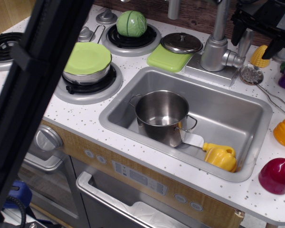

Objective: Turn lever vertical to front

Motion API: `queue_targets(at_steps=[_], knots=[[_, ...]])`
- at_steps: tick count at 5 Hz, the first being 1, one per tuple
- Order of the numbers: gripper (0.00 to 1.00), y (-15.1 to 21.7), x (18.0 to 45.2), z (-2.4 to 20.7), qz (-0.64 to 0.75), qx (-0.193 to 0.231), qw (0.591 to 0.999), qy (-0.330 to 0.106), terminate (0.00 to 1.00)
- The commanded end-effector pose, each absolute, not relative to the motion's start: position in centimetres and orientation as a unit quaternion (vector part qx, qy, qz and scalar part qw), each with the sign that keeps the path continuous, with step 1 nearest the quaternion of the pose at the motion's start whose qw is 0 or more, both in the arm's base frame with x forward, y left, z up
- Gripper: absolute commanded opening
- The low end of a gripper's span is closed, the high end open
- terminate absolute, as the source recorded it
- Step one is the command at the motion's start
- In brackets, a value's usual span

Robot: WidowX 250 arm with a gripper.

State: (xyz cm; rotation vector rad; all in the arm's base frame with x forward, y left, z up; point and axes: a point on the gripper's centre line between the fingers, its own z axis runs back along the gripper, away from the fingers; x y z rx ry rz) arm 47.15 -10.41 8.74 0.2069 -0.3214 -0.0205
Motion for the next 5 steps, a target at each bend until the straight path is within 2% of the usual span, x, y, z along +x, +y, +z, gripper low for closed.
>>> queue_targets(at_steps=[1, 3, 4, 5], knots=[[1.00, -9.1, 49.0, 11.6, -0.010, 0.101, 0.973, -0.205, 0.00], [1.00, -8.4, 50.6, 11.7, -0.016, 0.103, 0.971, -0.216, 0.00], [0.00, -8.7, 50.6, 11.9, -0.006, 0.093, 0.974, -0.207, 0.00], [0.00, -9.3, 49.7, 12.1, 0.008, 0.088, 0.977, -0.193, 0.00]])
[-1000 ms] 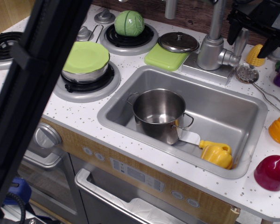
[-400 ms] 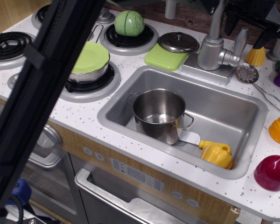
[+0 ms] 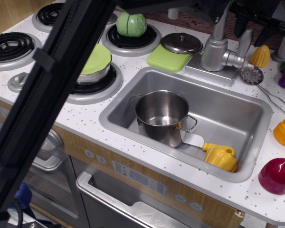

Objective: Turn lever vertical to front

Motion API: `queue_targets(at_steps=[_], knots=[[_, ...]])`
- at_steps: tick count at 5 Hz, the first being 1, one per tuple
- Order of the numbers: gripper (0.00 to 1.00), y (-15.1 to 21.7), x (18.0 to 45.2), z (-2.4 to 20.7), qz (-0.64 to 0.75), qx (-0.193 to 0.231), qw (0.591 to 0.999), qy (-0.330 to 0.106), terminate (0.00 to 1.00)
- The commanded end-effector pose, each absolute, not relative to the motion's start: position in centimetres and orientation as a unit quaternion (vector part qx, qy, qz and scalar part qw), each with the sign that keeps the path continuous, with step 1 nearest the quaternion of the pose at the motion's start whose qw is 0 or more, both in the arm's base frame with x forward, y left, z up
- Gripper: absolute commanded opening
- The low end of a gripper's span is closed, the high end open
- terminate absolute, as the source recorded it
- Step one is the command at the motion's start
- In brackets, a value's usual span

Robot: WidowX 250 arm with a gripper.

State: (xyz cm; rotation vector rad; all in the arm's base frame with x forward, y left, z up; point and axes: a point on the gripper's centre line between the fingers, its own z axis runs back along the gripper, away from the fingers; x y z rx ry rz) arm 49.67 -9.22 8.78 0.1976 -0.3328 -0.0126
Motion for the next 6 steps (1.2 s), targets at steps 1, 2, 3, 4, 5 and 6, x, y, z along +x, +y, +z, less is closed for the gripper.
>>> queue_targets(at_steps=[1, 2, 3, 4, 5, 6], knots=[[0.00, -10.0, 48.5, 12.1, 0.026, 0.080, 0.980, -0.178, 0.00], [0.00, -10.6, 47.4, 11.8, 0.043, 0.074, 0.982, -0.167, 0.00], [0.00, -11.1, 46.2, 11.3, 0.060, 0.068, 0.984, -0.156, 0.00], [0.00, -11.2, 45.4, 10.6, 0.072, 0.057, 0.985, -0.143, 0.00], [0.00, -11.4, 45.1, 9.9, 0.084, 0.045, 0.988, -0.123, 0.00], [0.00, -11.6, 45.1, 9.2, 0.091, 0.034, 0.989, -0.109, 0.00]])
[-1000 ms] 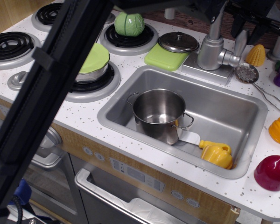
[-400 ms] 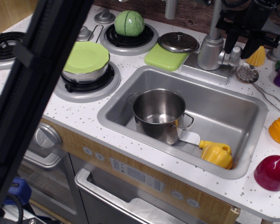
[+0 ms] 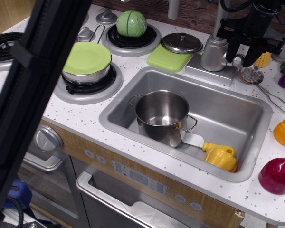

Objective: Turn lever vertical to front

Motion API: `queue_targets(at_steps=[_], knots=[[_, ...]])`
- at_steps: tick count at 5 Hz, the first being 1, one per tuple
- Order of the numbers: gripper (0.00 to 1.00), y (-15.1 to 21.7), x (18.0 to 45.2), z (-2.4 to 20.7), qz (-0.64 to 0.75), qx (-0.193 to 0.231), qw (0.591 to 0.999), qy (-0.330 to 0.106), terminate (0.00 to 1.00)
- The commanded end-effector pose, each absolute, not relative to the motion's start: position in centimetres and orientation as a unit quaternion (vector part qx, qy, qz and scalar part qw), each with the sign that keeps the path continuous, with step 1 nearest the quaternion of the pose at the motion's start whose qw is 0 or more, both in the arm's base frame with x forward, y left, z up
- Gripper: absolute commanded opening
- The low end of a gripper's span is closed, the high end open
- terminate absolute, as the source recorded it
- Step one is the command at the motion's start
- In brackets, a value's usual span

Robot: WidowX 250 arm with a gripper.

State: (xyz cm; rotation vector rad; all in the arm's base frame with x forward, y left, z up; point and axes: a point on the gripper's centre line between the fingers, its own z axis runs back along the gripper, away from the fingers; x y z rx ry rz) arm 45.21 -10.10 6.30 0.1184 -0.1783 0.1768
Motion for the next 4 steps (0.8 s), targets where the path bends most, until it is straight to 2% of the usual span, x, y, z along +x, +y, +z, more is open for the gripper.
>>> queue_targets(at_steps=[1, 4], knots=[[0.00, -11.9, 45.0, 8.4, 0.095, 0.026, 0.989, -0.108, 0.00], [0.00, -12.3, 44.5, 6.4, 0.102, -0.003, 0.990, -0.095, 0.00]])
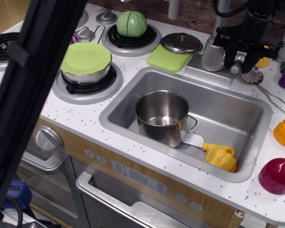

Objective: Turn lever vertical to front

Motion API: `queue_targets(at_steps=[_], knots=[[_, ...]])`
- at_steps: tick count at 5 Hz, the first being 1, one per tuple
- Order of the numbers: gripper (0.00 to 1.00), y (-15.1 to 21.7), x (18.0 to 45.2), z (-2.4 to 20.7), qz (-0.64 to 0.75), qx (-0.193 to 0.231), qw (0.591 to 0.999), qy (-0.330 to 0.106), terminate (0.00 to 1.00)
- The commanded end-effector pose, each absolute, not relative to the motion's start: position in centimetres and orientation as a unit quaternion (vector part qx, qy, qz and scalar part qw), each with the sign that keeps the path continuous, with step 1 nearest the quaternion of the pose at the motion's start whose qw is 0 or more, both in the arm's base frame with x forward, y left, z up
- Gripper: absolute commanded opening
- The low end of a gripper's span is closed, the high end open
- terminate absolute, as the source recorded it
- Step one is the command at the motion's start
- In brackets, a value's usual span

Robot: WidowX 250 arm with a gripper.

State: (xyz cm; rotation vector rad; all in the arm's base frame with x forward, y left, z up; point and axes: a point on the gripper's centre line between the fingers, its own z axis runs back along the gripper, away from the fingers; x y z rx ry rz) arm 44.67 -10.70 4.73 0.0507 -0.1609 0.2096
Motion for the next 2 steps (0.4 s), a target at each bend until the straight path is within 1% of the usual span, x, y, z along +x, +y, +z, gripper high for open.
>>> queue_targets(at_steps=[1, 2], knots=[[0.00, -12.10, 44.63, 5.64, 0.099, -0.014, 0.991, -0.094, 0.00], [0.00, -12.03, 44.68, 5.92, 0.097, -0.007, 0.991, -0.095, 1.00]])
